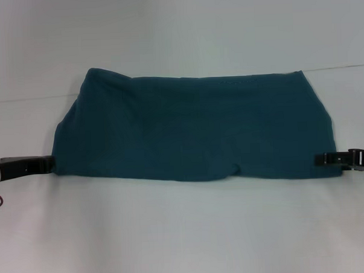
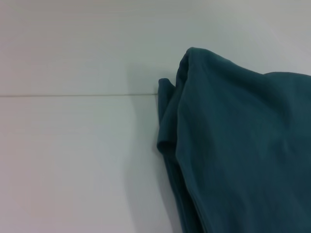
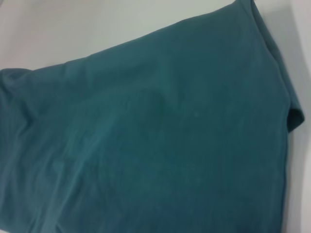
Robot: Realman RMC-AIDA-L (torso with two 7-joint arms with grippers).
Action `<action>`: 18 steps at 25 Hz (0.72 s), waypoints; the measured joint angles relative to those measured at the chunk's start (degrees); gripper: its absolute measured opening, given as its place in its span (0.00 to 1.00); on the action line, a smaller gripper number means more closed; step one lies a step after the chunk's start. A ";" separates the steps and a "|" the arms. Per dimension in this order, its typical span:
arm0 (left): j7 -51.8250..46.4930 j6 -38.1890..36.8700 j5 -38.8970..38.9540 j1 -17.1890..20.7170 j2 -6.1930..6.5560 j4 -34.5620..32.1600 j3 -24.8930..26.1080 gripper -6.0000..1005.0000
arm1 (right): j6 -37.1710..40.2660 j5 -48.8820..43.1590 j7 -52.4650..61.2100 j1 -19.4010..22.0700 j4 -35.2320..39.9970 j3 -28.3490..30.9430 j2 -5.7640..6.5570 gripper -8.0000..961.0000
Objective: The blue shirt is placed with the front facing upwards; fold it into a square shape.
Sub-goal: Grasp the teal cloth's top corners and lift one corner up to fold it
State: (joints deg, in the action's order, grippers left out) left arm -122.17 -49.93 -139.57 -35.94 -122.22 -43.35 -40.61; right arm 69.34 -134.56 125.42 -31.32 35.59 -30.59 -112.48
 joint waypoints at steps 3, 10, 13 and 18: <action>0.04 0.10 0.00 0.00 -0.04 0.02 0.00 0.01 | -0.28 0.00 0.00 -0.20 0.00 0.00 -0.23 0.91; 0.09 0.10 0.00 0.00 -0.03 -0.02 0.00 0.01 | 0.24 0.33 -0.28 -0.42 0.02 0.04 -0.40 0.90; 0.10 0.11 0.00 0.00 -0.03 -0.02 0.00 0.01 | 0.45 0.35 -0.52 -0.38 0.07 0.08 -0.39 0.90; 0.10 0.18 0.00 -0.09 -0.03 0.11 0.00 0.01 | -0.32 0.30 -0.55 -0.53 0.02 0.01 -0.41 0.89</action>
State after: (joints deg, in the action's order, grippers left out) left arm -122.07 -49.75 -139.57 -36.03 -122.26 -43.23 -40.61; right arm 69.02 -134.26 124.87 -31.85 35.61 -30.58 -112.89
